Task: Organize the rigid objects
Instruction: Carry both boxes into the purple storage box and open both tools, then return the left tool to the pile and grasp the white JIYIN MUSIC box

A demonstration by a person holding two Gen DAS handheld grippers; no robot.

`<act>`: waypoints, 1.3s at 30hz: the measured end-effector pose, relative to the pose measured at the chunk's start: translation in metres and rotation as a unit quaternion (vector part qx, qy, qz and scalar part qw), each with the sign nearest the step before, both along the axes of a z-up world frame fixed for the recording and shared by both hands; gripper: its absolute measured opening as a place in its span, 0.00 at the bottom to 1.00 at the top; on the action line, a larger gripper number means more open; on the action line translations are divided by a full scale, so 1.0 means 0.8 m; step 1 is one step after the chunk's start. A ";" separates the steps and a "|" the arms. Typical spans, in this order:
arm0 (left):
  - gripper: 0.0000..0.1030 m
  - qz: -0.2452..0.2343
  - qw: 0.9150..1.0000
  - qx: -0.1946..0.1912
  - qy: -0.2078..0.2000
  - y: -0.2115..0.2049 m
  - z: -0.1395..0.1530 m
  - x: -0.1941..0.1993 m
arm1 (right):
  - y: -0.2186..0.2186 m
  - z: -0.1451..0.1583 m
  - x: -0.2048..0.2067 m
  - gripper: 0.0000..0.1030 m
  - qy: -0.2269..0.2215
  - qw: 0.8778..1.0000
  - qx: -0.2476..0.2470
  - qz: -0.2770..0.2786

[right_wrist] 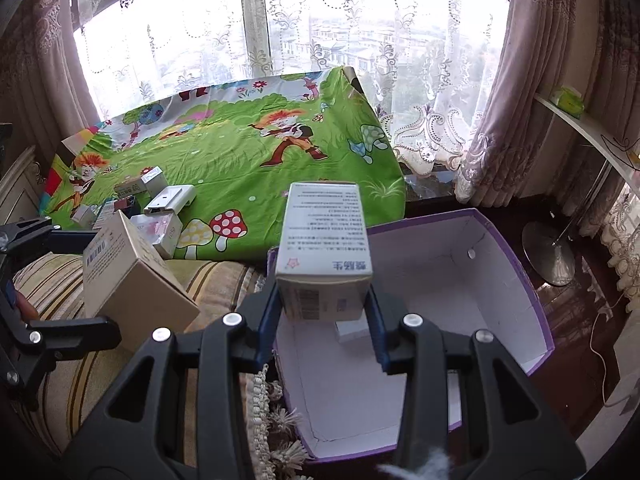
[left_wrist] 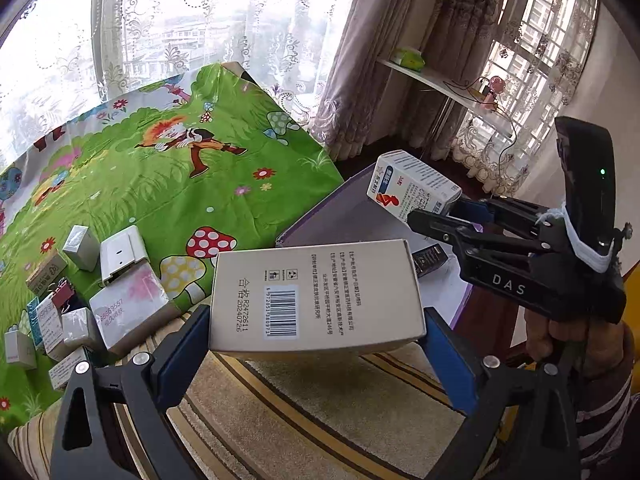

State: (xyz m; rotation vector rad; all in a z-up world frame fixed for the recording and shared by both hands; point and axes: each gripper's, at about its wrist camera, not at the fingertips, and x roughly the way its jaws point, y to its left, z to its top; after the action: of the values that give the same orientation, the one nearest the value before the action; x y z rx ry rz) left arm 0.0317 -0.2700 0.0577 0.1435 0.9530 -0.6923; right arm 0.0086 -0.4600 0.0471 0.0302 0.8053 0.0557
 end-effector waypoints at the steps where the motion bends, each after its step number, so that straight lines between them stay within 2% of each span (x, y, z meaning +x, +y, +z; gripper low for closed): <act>1: 0.97 -0.007 1.000 0.001 -0.001 -0.008 0.000 -0.003 | -0.006 0.000 -0.003 0.42 0.000 1.000 -0.002 -0.006; 7: 0.98 -0.046 0.999 0.012 -0.004 -0.047 -0.003 -0.021 | -0.035 -0.001 -0.016 0.42 -0.006 0.999 -0.003 -0.033; 9: 1.00 -0.058 0.998 0.002 0.005 -0.051 -0.003 -0.024 | -0.038 -0.002 -0.017 0.45 -0.002 0.999 0.000 -0.033; 11: 1.00 -0.068 0.998 -0.008 0.009 -0.053 -0.001 -0.027 | -0.041 -0.002 -0.018 0.62 -0.004 0.999 0.002 -0.036; 12: 1.00 -0.073 0.997 -0.011 0.006 -0.052 0.000 -0.029 | -0.042 0.000 -0.019 0.75 -0.009 0.999 0.003 -0.038; 13: 1.00 -0.080 0.997 -0.019 -0.001 -0.052 0.002 -0.032 | -0.042 0.002 -0.020 0.82 -0.015 0.999 0.005 -0.040; 16: 1.00 -0.102 0.993 -0.051 -0.004 -0.049 0.008 -0.037 | -0.040 0.004 -0.019 0.82 -0.019 0.999 0.010 -0.037; 23: 1.00 -0.082 0.993 -0.085 -0.012 -0.025 0.022 -0.029 | -0.028 0.000 -0.017 0.82 -0.013 1.000 0.016 -0.016; 26: 1.00 -0.056 0.995 -0.081 -0.020 -0.007 0.025 -0.021 | -0.025 -0.001 -0.015 0.82 -0.010 1.000 0.024 -0.013; 31: 1.00 -0.025 0.995 -0.092 0.000 0.025 0.022 -0.008 | -0.007 0.002 -0.015 0.82 -0.011 1.000 0.014 0.003; 33: 0.98 -0.017 0.996 -0.085 -0.006 0.039 0.023 -0.007 | 0.003 0.007 -0.016 0.82 -0.020 1.000 0.013 0.016; 35: 0.91 -0.012 0.997 -0.078 -0.009 0.054 0.024 -0.007 | 0.012 0.013 -0.014 0.82 -0.022 0.999 0.021 0.028; 39: 0.89 0.028 0.998 -0.054 -0.021 0.097 0.024 -0.003 | 0.038 0.019 -0.002 0.82 -0.015 0.998 0.029 0.054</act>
State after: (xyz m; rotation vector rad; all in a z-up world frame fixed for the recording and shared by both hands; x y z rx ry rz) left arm 0.0296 -0.1923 0.0765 0.0364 0.8746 -0.6852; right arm 0.0068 -0.4297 0.0620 0.0405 0.7756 0.1802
